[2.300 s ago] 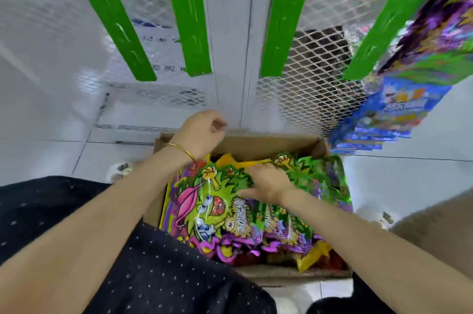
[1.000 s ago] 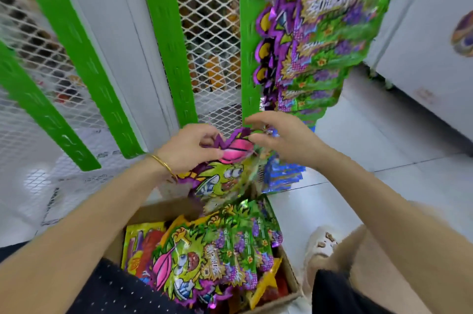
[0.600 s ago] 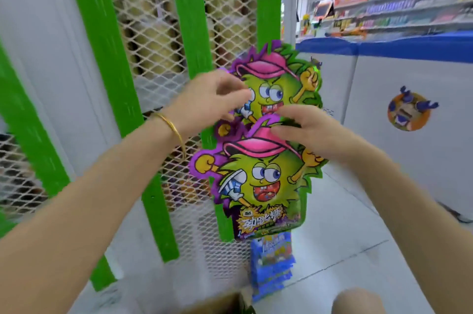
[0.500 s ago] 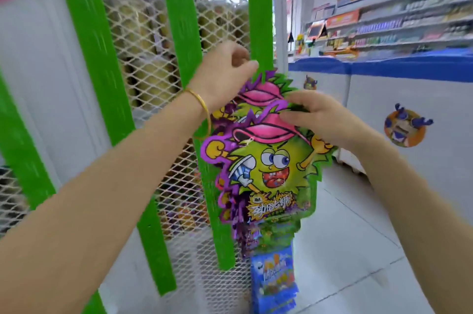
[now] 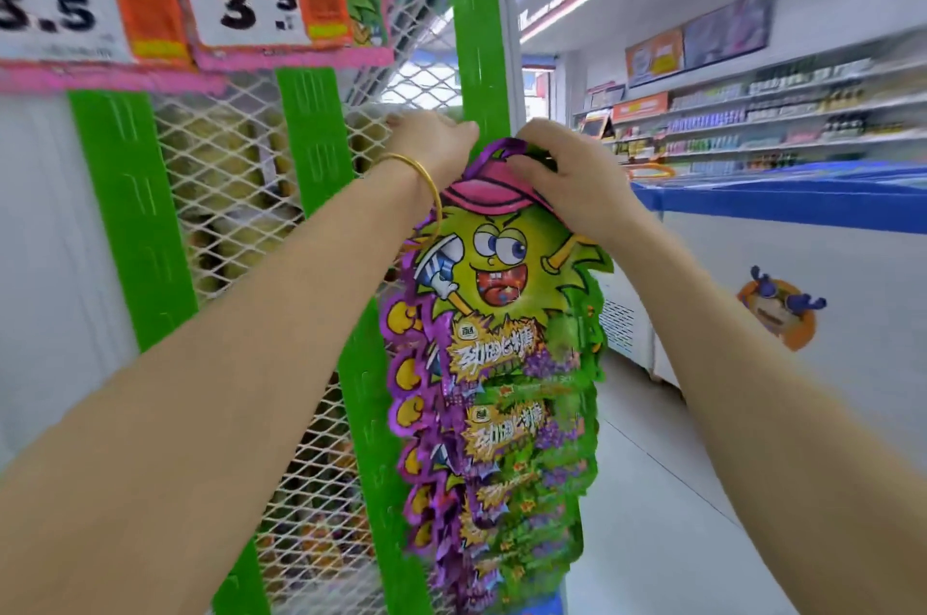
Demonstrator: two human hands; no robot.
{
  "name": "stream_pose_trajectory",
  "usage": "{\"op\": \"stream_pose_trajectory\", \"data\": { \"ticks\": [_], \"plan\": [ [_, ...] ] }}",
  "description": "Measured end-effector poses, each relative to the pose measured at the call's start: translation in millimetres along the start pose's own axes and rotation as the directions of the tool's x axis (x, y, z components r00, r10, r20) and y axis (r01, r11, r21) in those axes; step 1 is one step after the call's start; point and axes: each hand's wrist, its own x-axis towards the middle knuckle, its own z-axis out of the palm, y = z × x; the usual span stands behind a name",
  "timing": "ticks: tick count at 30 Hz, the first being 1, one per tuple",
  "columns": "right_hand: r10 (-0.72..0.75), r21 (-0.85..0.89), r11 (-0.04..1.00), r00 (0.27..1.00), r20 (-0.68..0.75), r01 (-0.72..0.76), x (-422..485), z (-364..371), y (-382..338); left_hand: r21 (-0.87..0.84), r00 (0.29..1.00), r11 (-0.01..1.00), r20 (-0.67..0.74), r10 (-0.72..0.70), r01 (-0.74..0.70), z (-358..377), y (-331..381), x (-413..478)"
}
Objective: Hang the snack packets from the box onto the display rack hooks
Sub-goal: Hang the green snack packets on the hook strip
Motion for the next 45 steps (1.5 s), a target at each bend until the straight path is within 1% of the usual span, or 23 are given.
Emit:
{"op": "stream_pose_trajectory", "data": {
  "ticks": [3, 5, 7, 10, 13, 15, 17, 20, 21, 23, 26, 30, 33, 36, 39, 45],
  "plan": [
    [-0.037, -0.069, 0.997, 0.998, -0.050, 0.033, 4, 3, -1, -0.009, 0.998, 1.000, 0.063, 0.009, -0.008, 0, 2, 2],
    [-0.067, -0.133, 0.989, 0.995, -0.072, 0.057, 5, 5, -2, -0.024, 0.999, 1.000, 0.053, 0.009, -0.008, -1, 1, 1],
    [-0.093, -0.206, 0.976, 0.993, -0.077, 0.076, 6, 7, -3, -0.079, 0.999, 0.997, 0.051, -0.005, 0.009, -2, -1, 1],
    [-0.104, -0.262, 0.961, 0.993, -0.052, 0.087, 3, 9, -1, -0.107, 0.997, 0.992, 0.052, -0.058, 0.064, -2, -4, 0],
    [-0.091, -0.246, 0.966, 0.995, -0.028, 0.081, -1, 11, 1, -0.152, 0.991, 0.981, 0.066, -0.114, 0.123, -2, -5, -2],
    [-0.080, -0.219, 0.973, 0.997, -0.006, 0.077, -3, 10, 1, -0.144, 0.992, 0.982, 0.054, -0.118, 0.124, -2, -5, -4],
    [-0.058, -0.182, 0.981, 0.997, 0.049, 0.066, -5, 10, 2, -0.093, 0.997, 0.993, 0.026, -0.076, 0.079, -3, -9, -7],
    [0.004, -0.179, 0.984, 0.989, 0.150, 0.023, -10, 15, 5, -0.100, 0.998, 0.995, 0.064, 0.017, -0.010, -1, -19, -17],
    [0.034, -0.179, 0.984, 0.988, 0.153, -0.006, -11, 17, 6, -0.073, 0.996, 0.996, 0.069, 0.048, -0.043, 0, -22, -22],
    [0.090, -0.137, 0.988, 0.988, 0.123, -0.072, -13, 18, 7, -0.018, 0.994, 0.995, 0.036, 0.102, -0.101, 3, -27, -28],
    [0.128, -0.059, 0.991, 0.987, 0.099, -0.122, -14, 17, 8, 0.025, 0.991, 0.991, 0.004, 0.135, -0.135, 5, -32, -37],
    [0.114, -0.042, 0.993, 0.990, 0.079, -0.111, -8, 12, 2, 0.055, 0.986, 0.986, -0.034, 0.161, -0.159, 0, -30, -38],
    [0.109, -0.035, 0.994, 0.990, 0.090, -0.106, -7, 12, -2, 0.090, 0.984, 0.983, -0.061, 0.167, -0.161, -2, -30, -38],
    [0.119, 0.004, 0.993, 0.988, 0.096, -0.120, -14, 19, -2, 0.150, 0.985, 0.976, -0.040, 0.168, -0.160, 0, -36, -41],
    [0.126, -0.002, 0.992, 0.988, 0.090, -0.127, -17, 22, -7, 0.190, 0.985, 0.969, -0.031, 0.168, -0.160, -1, -40, -44],
    [0.133, -0.024, 0.991, 0.989, 0.062, -0.132, -21, 22, -14, 0.164, 0.979, 0.967, -0.034, 0.201, -0.193, -1, -46, -44]
  ]
}}
